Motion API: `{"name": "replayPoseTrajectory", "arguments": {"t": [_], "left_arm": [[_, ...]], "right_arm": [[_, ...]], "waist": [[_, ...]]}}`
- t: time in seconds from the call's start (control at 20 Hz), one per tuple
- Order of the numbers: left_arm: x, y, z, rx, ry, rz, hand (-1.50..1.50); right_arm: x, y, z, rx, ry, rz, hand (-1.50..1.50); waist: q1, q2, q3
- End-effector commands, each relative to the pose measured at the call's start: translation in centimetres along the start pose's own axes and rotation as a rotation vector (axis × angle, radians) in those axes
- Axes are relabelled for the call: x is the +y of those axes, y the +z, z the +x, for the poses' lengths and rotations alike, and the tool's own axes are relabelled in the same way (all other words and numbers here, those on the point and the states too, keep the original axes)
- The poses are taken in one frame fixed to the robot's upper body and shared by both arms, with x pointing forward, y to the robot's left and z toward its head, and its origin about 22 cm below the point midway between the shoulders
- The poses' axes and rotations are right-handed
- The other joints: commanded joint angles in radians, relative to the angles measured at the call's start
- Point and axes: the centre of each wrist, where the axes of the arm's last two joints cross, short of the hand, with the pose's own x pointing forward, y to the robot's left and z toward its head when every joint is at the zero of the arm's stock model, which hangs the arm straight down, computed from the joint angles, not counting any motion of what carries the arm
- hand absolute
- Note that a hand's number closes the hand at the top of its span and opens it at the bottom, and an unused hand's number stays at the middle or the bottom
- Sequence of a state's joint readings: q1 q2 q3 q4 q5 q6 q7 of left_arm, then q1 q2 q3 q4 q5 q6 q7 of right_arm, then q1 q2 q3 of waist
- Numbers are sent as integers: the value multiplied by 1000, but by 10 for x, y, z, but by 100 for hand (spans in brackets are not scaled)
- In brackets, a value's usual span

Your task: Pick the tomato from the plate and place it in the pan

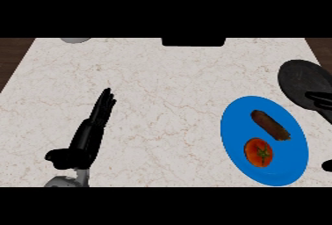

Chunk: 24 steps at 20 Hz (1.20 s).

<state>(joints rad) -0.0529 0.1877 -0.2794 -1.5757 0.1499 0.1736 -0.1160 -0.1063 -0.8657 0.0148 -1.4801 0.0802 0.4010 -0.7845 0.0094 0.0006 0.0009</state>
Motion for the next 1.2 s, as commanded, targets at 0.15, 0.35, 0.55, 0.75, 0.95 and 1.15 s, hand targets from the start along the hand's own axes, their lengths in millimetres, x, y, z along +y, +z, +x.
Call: {"name": "replayPoseTrajectory", "arguments": {"t": [0.15,0.35,0.55,0.75,0.95,1.15], "left_arm": [[3,2,-7,9,3,-21,0],[12,-6,-7,-2,-9,-3,0],[-1,-2,-14,12,1,6,0],[11,18,-11,26,-8,-1,0],[-4,-7,-9,2,-10,13,0],[13,3,-12,-1,5,10,0]], "right_arm": [[31,-30,12,20,214,299,-150],[68,-36,20,20,328,419,-150],[77,-44,16,111,444,452,-150],[99,-42,14,150,421,463,-150],[104,-42,23,147,403,469,-150],[117,-41,2,169,418,445,-150]], "waist": [[3,1,-1],[-10,0,-1],[-8,0,-1],[-8,-2,-1],[-14,-1,-1],[-9,-1,-1]]}}
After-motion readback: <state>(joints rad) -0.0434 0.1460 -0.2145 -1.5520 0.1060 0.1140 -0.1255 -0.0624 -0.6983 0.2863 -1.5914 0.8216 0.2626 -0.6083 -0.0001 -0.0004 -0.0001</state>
